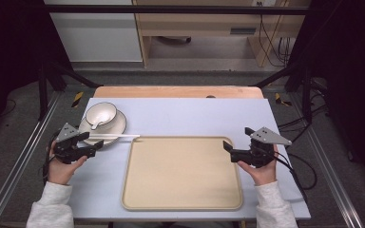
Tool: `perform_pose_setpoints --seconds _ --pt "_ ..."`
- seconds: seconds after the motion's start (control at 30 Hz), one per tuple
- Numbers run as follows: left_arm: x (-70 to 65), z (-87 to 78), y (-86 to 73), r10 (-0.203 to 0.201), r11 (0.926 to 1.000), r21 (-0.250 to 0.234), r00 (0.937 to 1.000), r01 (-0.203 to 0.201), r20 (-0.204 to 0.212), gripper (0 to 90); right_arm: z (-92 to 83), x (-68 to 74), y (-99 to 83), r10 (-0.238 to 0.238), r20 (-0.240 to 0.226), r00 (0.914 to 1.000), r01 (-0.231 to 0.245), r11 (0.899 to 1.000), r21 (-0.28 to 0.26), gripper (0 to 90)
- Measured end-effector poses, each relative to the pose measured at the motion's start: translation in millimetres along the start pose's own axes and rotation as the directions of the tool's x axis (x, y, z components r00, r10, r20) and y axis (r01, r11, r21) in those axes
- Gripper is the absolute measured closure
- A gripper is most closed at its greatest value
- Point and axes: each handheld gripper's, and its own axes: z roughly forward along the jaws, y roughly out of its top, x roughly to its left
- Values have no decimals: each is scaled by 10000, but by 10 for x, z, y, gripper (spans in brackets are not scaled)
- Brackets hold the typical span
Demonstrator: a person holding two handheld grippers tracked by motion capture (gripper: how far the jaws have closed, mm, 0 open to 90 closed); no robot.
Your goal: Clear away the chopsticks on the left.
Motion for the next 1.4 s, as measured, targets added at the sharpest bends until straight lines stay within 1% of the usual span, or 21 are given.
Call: perform_pose_setpoints --seconds 0.03,0.07,0.17,0.2,0.3,0.4,0.5,0.57,0.63,0.7,0.77,0.83,0.9,0.97,1.13,1.2,1.23,1.27,1.33,1.37,1.4 --pt "29 24 -4 -144 9999 -69 9999 144 -34 304 -1 0 0 -1 22 10000 1 10000 29 70" --pt "70 45 -8 -147 9999 5 9999 147 -57 304 -1 0 0 -3 14 10000 3 10000 25 70" --pt "165 155 -25 -174 9994 302 9993 183 -324 291 4 0 0 29 40 10000 -29 10000 15 70" --pt "189 196 -35 -229 9990 387 9993 240 -302 289 7 1 -3 4 52 10000 -4 10000 43 70" --pt "235 315 -65 -70 9979 646 9987 103 -507 292 22 7 -9 -25 51 10000 24 9999 130 70" --pt "246 400 -75 67 9980 630 9975 -23 -706 317 33 7 -15 -73 20 10000 73 9998 194 70" --pt "259 441 -89 151 9976 682 9973 -102 -714 353 34 13 -17 -57 19 10000 56 9998 193 70" --pt "272 457 -99 180 9971 746 9970 -123 -757 378 34 10 -17 -53 23 10000 53 9998 203 70" --pt "280 468 -111 181 9966 811 9969 -119 -760 427 35 11 -17 -52 20 10000 51 9998 208 70" --pt "283 477 -121 240 9952 969 9969 -167 -744 443 38 14 -19 -72 7 10000 71 9997 218 70" --pt "276 478 -121 301 9949 987 9963 -221 -807 453 39 14 -19 -64 14 10000 64 9997 226 70" --pt "269 478 -121 302 9946 1012 9962 -218 -821 487 42 15 -21 -60 14 10000 60 9997 244 70" --pt "258 479 -126 422 9921 1217 9956 -318 -834 506 44 16 -24 -97 2 10000 96 9996 271 70" --pt "237 483 -133 677 9887 1394 9940 -552 -864 511 43 18 -25 -99 3 10000 99 9995 288 70" --pt "227 476 -138 657 9887 1389 9959 -564 -629 540 34 11 -21 -116 22 9999 115 9996 251 71" --pt "218 476 -138 764 9872 1448 9952 -669 -607 555 33 13 -19 -90 33 10000 89 9997 242 71" --pt "210 474 -135 805 9865 1476 9952 -716 -555 586 31 12 -18 -76 34 10000 75 9997 237 71" --pt "201 472 -132 791 9863 1486 9958 -716 -455 586 31 12 -18 -76 34 10000 75 9997 237 71" --pt "177 472 -125 960 9832 1602 9944 -877 -450 624 26 13 -16 -39 37 10000 38 9997 230 71" --pt "164 475 -122 936 9834 1597 9948 -861 -405 637 25 11 -16 -62 31 10000 61 9998 207 71" --pt "157 473 -120 947 9823 1648 9951 -889 -279 681 20 9 -14 -57 29 10000 56 9998 195 71"
